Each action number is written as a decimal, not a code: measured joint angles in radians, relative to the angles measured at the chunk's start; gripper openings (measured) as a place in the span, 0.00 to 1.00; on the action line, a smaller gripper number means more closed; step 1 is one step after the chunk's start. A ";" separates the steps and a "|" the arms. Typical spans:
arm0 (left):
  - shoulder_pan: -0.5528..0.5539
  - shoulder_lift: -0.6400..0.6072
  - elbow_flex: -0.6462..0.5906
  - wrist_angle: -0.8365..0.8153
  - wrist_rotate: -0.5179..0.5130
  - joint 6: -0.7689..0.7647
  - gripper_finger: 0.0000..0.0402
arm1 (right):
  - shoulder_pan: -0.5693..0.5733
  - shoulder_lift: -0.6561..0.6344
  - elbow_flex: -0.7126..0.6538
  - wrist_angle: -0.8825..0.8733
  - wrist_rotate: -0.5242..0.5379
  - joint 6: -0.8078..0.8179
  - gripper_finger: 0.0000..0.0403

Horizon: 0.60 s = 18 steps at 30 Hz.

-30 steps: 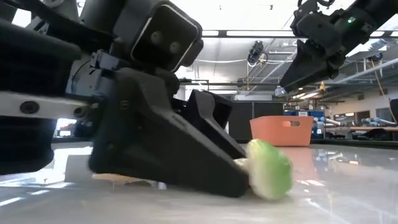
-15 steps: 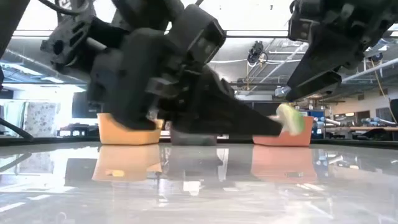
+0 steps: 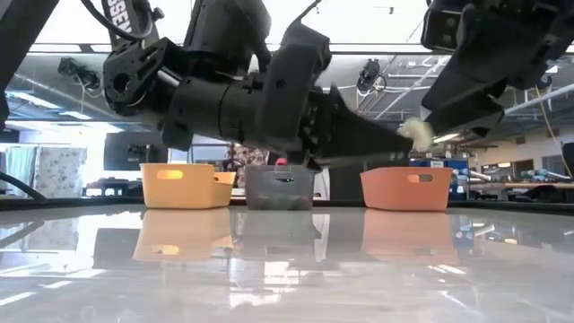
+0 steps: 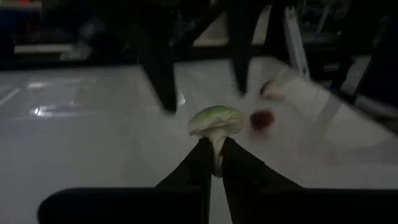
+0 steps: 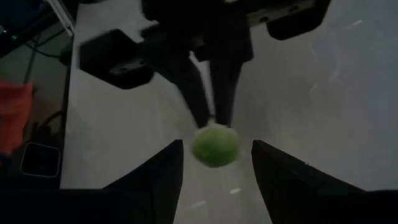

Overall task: Sort produce into baskets
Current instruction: Put the green mushroom into the orange bin

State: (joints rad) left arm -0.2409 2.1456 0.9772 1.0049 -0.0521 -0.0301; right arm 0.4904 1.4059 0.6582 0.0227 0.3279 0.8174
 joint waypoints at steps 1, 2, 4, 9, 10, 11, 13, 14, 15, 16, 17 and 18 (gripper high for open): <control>-0.001 0.000 0.000 0.023 0.001 0.001 0.09 | 0.000 0.000 0.000 0.000 0.000 0.003 0.50; -0.001 -0.001 0.000 0.040 0.000 0.001 0.09 | 0.000 0.000 0.000 0.003 0.000 0.006 0.50; -0.001 -0.002 0.000 0.055 0.000 0.002 0.09 | 0.000 -0.002 0.001 0.008 0.007 0.011 0.50; 0.000 -0.002 0.000 0.069 -0.003 0.003 0.09 | 0.000 -0.002 0.001 0.011 0.018 0.011 0.50; 0.000 -0.002 0.000 0.069 -0.003 0.003 0.09 | 0.000 -0.002 0.001 0.015 0.018 0.010 0.49; -0.001 -0.002 0.000 0.071 -0.003 0.003 0.09 | 0.001 -0.002 0.001 0.021 0.018 0.010 0.48; -0.001 -0.002 0.001 0.078 -0.008 0.003 0.09 | 0.002 -0.002 0.001 0.033 0.016 0.003 0.44; -0.001 -0.002 0.001 0.080 -0.015 0.002 0.09 | 0.002 -0.001 0.001 0.039 0.016 -0.004 0.41; -0.001 -0.002 0.001 0.081 -0.018 0.001 0.09 | 0.002 -0.002 0.001 0.041 0.017 -0.007 0.37; -0.001 -0.002 0.001 0.080 -0.020 0.001 0.09 | 0.002 -0.001 0.001 0.043 0.016 -0.011 0.32; -0.001 -0.002 0.001 0.080 -0.023 0.001 0.09 | 0.002 -0.001 0.001 0.044 0.013 -0.014 0.26; -0.001 -0.002 0.001 0.080 -0.029 -0.004 0.09 | 0.002 -0.001 0.001 0.044 0.009 -0.020 0.20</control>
State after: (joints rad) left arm -0.2424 2.1441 0.9779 1.0847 -0.0810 -0.0340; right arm 0.4923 1.4048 0.6590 0.0669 0.3366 0.7971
